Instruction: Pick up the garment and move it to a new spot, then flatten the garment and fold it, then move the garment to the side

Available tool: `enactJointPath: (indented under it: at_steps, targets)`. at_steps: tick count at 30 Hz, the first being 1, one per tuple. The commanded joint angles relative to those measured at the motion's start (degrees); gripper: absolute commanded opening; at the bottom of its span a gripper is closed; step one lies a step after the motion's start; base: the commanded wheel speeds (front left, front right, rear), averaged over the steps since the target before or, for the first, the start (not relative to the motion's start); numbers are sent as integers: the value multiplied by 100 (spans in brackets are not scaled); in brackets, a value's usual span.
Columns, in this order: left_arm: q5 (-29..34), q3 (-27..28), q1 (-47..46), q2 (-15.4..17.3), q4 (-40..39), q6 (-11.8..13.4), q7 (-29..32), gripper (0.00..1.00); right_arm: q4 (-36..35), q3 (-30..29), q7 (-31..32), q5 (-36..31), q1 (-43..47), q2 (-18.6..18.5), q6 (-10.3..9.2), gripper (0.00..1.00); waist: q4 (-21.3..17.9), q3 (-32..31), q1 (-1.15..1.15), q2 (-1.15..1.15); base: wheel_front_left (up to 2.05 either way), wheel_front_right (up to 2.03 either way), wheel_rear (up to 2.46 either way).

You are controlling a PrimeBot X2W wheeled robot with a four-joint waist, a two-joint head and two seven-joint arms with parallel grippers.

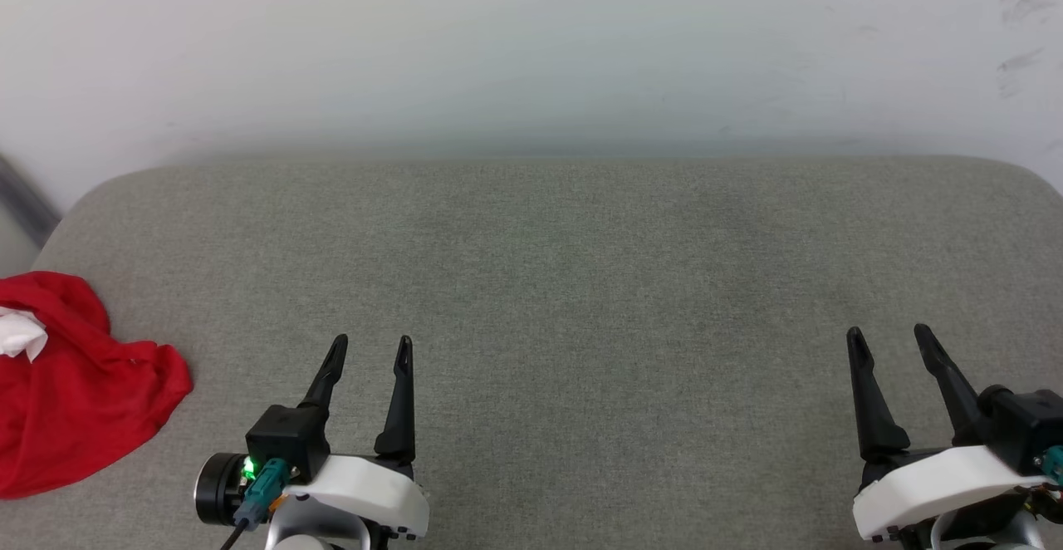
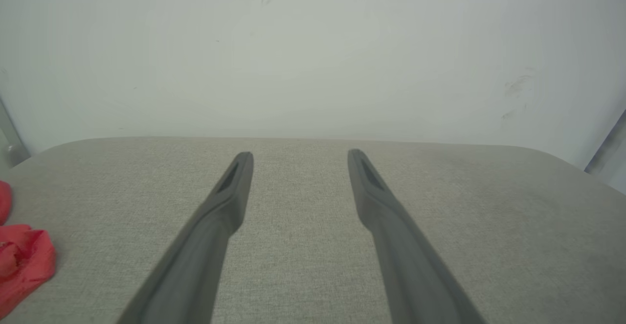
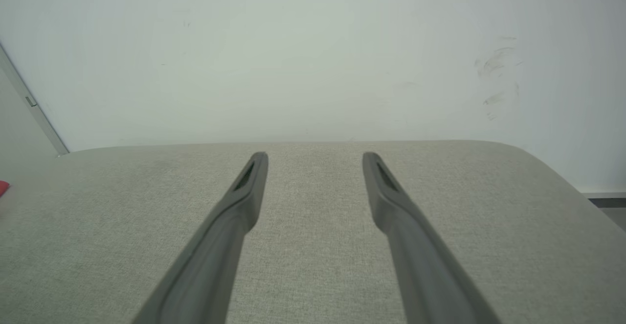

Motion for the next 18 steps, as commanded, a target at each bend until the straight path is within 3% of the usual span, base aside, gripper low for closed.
enactJointPath:
  at_steps: [1,18]
  targets:
    - [114,-24,-96,17,-14,12,-51,100,-58,-1,-30,-98,73,17,-2,100,2,1,0,0,0,0,0]
    - [296,-28,-129,-42,189,35,-223,100,-122,-68,-153,-582,148,19,-2,100,126,-8,0,0,0,0,0]
